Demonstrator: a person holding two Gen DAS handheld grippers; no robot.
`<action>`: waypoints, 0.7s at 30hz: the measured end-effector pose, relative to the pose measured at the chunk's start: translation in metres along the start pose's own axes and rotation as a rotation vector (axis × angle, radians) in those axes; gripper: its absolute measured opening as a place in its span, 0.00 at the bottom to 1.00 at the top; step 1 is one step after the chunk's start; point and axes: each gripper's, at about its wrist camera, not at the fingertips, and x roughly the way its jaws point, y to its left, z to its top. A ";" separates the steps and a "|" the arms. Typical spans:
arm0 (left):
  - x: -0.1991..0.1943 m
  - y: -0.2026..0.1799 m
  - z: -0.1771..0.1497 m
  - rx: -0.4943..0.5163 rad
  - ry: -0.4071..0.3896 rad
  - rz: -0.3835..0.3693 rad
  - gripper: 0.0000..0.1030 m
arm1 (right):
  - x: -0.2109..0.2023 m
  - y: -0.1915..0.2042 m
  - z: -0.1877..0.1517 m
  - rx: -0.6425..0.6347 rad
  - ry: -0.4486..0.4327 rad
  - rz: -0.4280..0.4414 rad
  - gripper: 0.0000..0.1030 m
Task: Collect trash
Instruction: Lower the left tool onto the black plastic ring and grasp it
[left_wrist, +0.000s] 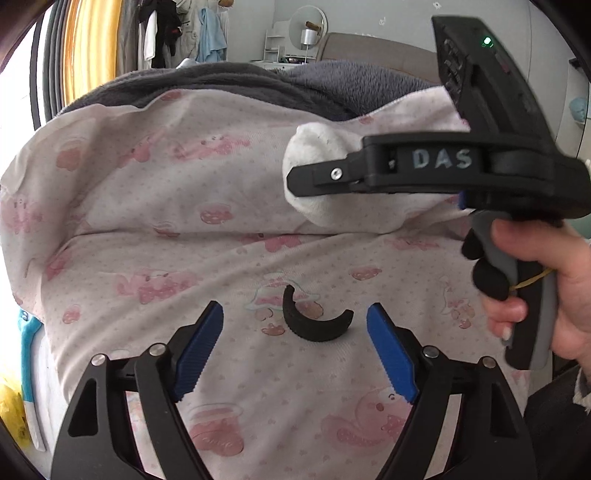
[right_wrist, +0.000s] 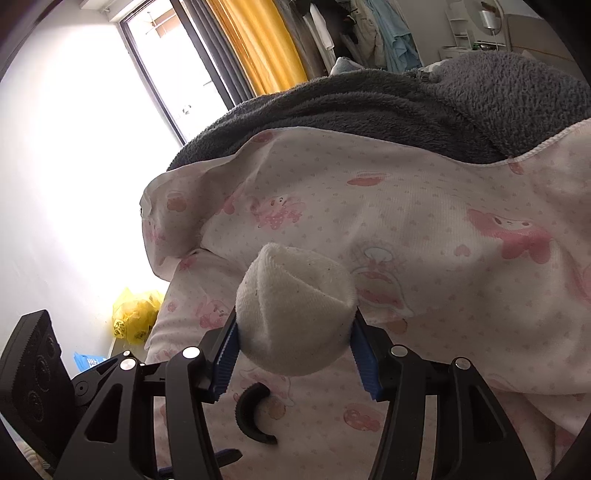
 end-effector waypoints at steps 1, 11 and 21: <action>0.003 -0.001 0.000 0.001 0.005 -0.001 0.78 | -0.001 -0.002 -0.001 -0.001 0.001 0.000 0.55; 0.030 -0.006 0.000 -0.013 0.072 -0.005 0.62 | -0.015 -0.018 -0.008 0.005 0.000 -0.012 0.55; 0.042 -0.007 0.009 -0.037 0.068 -0.018 0.57 | -0.024 -0.025 -0.014 0.002 0.001 -0.014 0.55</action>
